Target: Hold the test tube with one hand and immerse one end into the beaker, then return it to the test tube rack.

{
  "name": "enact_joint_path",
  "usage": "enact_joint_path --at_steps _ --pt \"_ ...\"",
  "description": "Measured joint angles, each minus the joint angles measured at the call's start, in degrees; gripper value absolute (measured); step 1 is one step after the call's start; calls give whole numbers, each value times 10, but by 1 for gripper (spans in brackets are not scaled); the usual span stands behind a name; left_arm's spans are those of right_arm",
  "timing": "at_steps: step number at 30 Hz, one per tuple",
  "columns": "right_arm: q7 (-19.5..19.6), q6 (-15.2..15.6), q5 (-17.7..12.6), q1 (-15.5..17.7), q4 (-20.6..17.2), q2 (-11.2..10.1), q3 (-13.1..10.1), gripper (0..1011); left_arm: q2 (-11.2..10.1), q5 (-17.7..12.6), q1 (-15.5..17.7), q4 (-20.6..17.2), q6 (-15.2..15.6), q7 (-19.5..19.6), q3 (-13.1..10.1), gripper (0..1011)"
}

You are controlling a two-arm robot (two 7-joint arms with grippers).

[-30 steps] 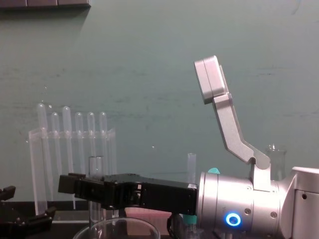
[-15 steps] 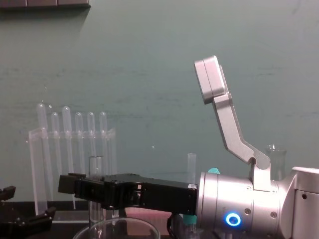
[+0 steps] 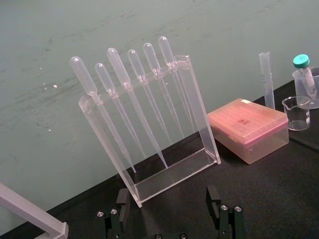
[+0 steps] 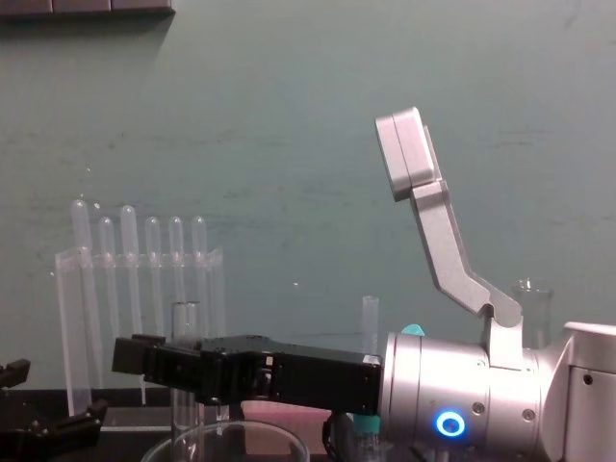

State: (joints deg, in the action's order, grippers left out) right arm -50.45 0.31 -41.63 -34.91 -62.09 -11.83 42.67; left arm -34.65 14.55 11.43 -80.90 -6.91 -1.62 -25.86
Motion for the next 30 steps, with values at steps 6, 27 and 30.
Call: enact_joint_path --at_steps 6,27,30 --pt "11 -7 5 6 -21 -8 -4 192 0 0 0 0 0 0 0 1000" --pt "112 -9 67 38 -261 -111 -39 192 0 0 0 0 0 0 0 1000" --pt "134 -12 81 51 -298 -131 -50 192 0 0 0 0 0 0 0 1000"
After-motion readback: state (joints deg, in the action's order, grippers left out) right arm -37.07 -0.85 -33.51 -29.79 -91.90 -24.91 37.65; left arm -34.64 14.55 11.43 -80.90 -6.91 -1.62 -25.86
